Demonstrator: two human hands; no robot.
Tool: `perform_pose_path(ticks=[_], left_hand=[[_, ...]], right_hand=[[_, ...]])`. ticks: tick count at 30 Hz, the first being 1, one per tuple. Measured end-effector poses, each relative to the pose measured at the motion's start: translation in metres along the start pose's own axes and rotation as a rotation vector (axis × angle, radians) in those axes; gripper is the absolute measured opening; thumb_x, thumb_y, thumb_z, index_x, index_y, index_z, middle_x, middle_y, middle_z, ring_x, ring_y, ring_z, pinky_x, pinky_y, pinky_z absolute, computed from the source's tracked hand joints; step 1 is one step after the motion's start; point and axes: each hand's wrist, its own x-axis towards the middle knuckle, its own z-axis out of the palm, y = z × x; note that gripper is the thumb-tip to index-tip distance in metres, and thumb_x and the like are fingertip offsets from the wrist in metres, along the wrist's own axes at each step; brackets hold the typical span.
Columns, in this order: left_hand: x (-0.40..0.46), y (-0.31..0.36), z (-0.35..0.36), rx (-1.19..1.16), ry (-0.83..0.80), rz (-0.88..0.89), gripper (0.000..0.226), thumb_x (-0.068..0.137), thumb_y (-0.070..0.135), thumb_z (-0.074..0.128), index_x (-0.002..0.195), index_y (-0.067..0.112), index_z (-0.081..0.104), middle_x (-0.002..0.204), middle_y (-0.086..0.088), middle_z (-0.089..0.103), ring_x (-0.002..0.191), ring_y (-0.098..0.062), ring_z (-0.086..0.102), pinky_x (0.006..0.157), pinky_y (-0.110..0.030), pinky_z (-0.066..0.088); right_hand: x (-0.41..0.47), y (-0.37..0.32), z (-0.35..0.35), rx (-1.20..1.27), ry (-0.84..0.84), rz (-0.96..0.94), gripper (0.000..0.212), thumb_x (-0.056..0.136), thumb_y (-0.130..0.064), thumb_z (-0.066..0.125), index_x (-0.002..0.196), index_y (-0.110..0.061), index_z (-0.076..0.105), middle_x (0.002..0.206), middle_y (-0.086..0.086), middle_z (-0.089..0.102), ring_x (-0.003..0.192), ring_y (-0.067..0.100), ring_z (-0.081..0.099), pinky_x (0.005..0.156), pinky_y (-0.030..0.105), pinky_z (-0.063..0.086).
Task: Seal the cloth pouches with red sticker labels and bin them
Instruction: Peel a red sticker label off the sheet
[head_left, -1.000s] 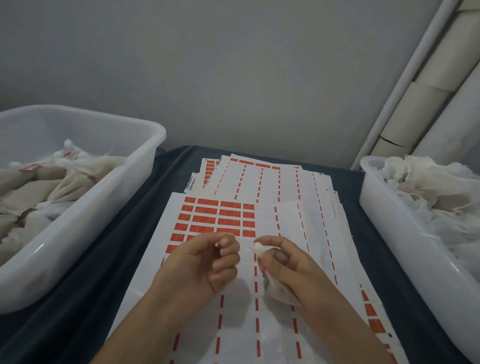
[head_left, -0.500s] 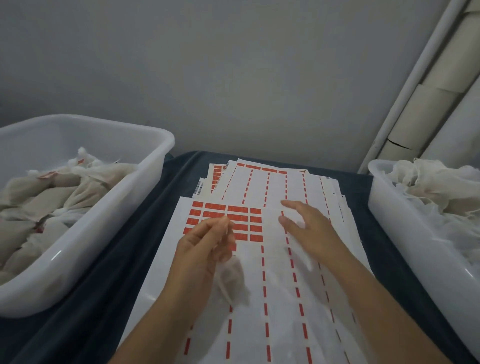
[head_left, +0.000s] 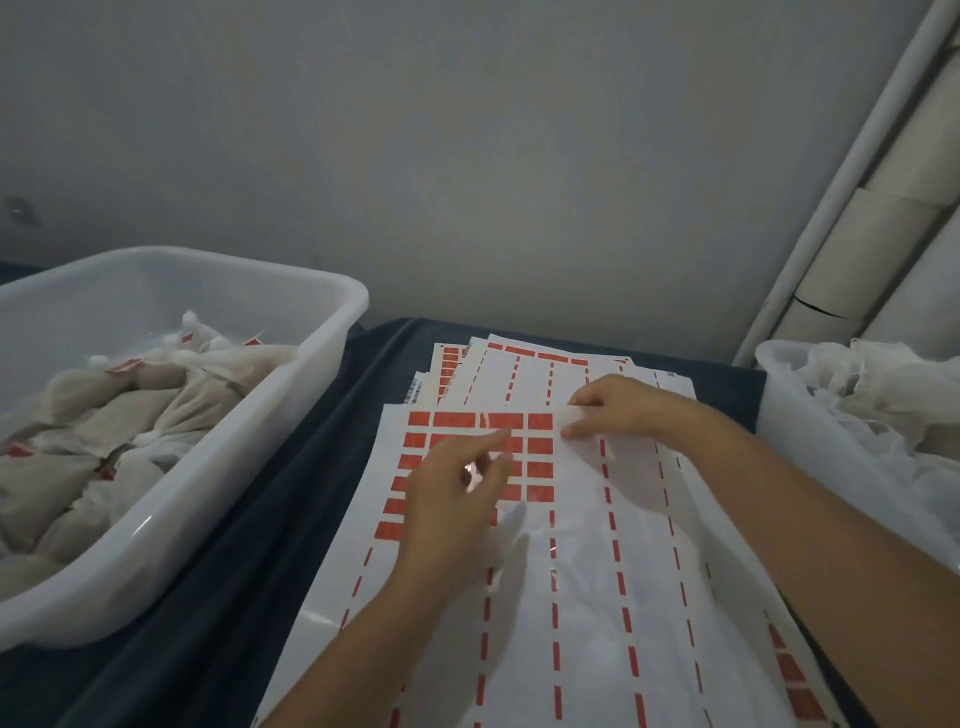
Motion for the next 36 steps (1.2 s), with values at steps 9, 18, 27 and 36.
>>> perform_pose_path(ticks=[9, 18, 27, 36], left_hand=[[0.017, 0.000, 0.031, 0.171, 0.129, 0.275, 0.036, 0.083, 0.026, 0.063, 0.119, 0.026, 0.060, 0.101, 0.018, 0.044, 0.088, -0.003, 0.048, 0.077, -0.003, 0.036], [0.018, 0.001, 0.020, 0.289, 0.197, 0.508, 0.025, 0.075, 0.017, 0.071, 0.097, 0.008, 0.071, 0.095, -0.008, 0.065, 0.081, -0.008, 0.048, 0.074, -0.008, 0.035], [0.023, 0.006, 0.009, 0.279, 0.083, 0.560, 0.022, 0.077, 0.015, 0.069, 0.096, 0.005, 0.072, 0.089, -0.008, 0.065, 0.079, -0.010, 0.049, 0.072, -0.011, 0.039], [0.016, 0.014, 0.010, 0.231, 0.179, 0.614, 0.028, 0.076, 0.020, 0.065, 0.097, 0.001, 0.068, 0.093, -0.014, 0.066, 0.082, -0.011, 0.053, 0.076, -0.011, 0.041]], right_hand=[[-0.033, -0.012, -0.017, 0.226, -0.124, -0.135, 0.007, 0.089, -0.034, 0.057, 0.087, -0.034, 0.063, 0.088, -0.016, 0.061, 0.084, 0.010, 0.058, 0.070, 0.020, 0.044], [-0.043, -0.024, -0.019, 0.267, -0.071, -0.219, 0.013, 0.088, -0.035, 0.057, 0.076, -0.036, 0.062, 0.084, -0.026, 0.055, 0.077, 0.005, 0.054, 0.063, 0.017, 0.039], [-0.048, -0.024, -0.016, 0.272, -0.041, -0.254, 0.007, 0.089, -0.035, 0.056, 0.083, -0.039, 0.058, 0.085, -0.026, 0.051, 0.078, 0.005, 0.054, 0.067, 0.021, 0.043], [-0.055, -0.025, -0.019, 0.547, -0.160, -0.186, 0.012, 0.091, -0.031, 0.053, 0.092, -0.027, 0.064, 0.098, -0.002, 0.067, 0.088, 0.020, 0.066, 0.073, 0.029, 0.057]])
